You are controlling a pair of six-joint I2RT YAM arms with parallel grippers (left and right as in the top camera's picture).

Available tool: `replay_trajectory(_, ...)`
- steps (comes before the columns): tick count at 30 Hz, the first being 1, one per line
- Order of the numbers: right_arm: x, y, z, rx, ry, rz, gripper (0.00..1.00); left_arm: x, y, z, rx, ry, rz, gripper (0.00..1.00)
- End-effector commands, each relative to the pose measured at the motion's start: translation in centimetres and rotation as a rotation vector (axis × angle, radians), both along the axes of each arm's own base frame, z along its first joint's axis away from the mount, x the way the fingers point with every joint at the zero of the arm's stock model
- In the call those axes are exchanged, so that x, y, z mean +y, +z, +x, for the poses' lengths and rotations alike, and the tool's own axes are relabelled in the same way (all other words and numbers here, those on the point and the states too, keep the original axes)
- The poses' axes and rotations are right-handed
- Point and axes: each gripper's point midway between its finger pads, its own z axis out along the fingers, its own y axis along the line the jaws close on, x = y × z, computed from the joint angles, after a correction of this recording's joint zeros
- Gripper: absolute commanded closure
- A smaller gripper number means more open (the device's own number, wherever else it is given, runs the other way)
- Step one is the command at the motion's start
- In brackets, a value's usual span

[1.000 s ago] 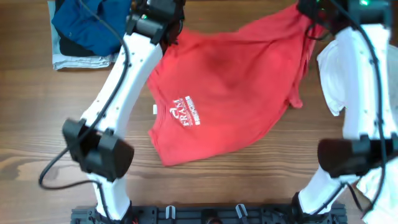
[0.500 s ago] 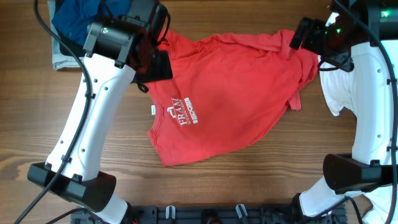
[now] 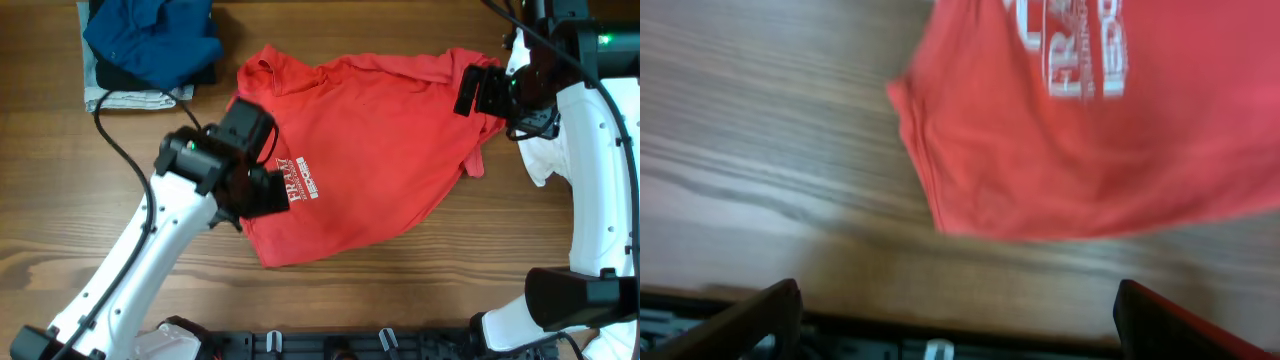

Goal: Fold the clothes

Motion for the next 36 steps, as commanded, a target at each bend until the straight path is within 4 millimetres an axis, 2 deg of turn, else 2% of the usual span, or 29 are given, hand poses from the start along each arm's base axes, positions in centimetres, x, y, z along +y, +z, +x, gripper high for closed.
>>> replay_trajectory(1,-0.3,-2.2,-0.8,0.064,0.016,-0.018,0.00,-1.0,-6.2,-4.1,0.183,0.010,-0.079,0.00)
replay_trajectory(3,-0.3,-3.4,-1.0,0.088,0.016,-0.019,0.00,-1.6,-9.1,-5.0,0.212,0.038,-0.129,0.01)
replay_trajectory(5,-0.3,-3.9,-0.9,0.092,0.017,-0.018,0.00,-1.5,-11.0,-5.5,0.217,0.085,-0.134,0.03)
replay_trajectory(8,-0.3,-4.3,-0.2,0.072,0.012,-0.017,0.01,-1.4,-12.5,-5.9,0.218,0.118,-0.144,0.03)
replay_trajectory(11,-0.3,-4.3,-0.1,0.068,0.007,-0.016,0.01,-2.0,-14.2,-6.0,0.201,0.137,-0.191,0.09)
replay_trajectory(17,-0.3,-4.3,0.0,0.066,0.008,-0.016,0.00,-2.3,-15.5,-5.6,0.160,0.140,-0.226,0.17)
replay_trajectory(19,-0.3,-4.3,0.0,0.066,0.008,-0.016,0.00,-2.1,-16.1,-5.8,0.157,0.140,-0.222,0.28)
replay_trajectory(20,-0.3,-4.3,0.0,0.066,0.008,-0.016,0.00,-2.1,-16.2,-5.8,0.157,0.140,-0.220,0.36)
replay_trajectory(21,-0.3,-4.3,0.0,0.066,0.008,-0.016,0.01,-2.1,-16.2,-5.8,0.154,0.140,-0.221,0.48)
replay_trajectory(23,-0.3,-4.3,0.0,0.063,0.006,-0.015,0.01,-2.1,-16.2,-5.7,0.151,0.139,-0.220,0.82)
replay_trajectory(24,-0.3,-4.3,0.1,0.060,0.006,-0.016,0.01,-2.1,-16.1,-5.7,0.151,0.140,-0.220,0.96)
replay_trajectory(25,-0.3,-4.3,0.2,0.055,0.000,-0.014,0.00,-2.1,-15.2,-5.3,0.145,0.141,-0.211,0.96)
replay_trajectory(27,-0.3,-4.3,0.4,0.048,-0.020,-0.012,0.01,-1.4,-12.3,-3.2,0.055,0.120,-0.152,0.96)
replay_trajectory(28,-0.3,-4.3,0.5,0.046,-0.022,-0.013,0.01,-0.8,-10.4,-1.9,-0.007,0.125,-0.119,0.96)
replay_trajectory(29,-0.3,-4.3,0.5,0.047,-0.029,-0.011,0.01,-0.2,-7.8,0.2,-0.115,0.138,-0.083,0.96)
replay_trajectory(31,-0.3,-4.8,0.1,0.067,-0.045,-0.009,0.00,1.1,-3.5,3.4,-0.255,0.202,-0.091,0.96)
replay_trajectory(33,-0.3,-6.4,-0.6,0.112,-0.046,-0.010,0.00,2.1,-2.3,4.6,-0.284,0.214,-0.118,0.95)
replay_trajectory(36,-0.4,-10.3,-1.1,0.161,-0.081,-0.006,0.01,4.4,-2.8,5.1,-0.271,0.258,-0.087,0.96)
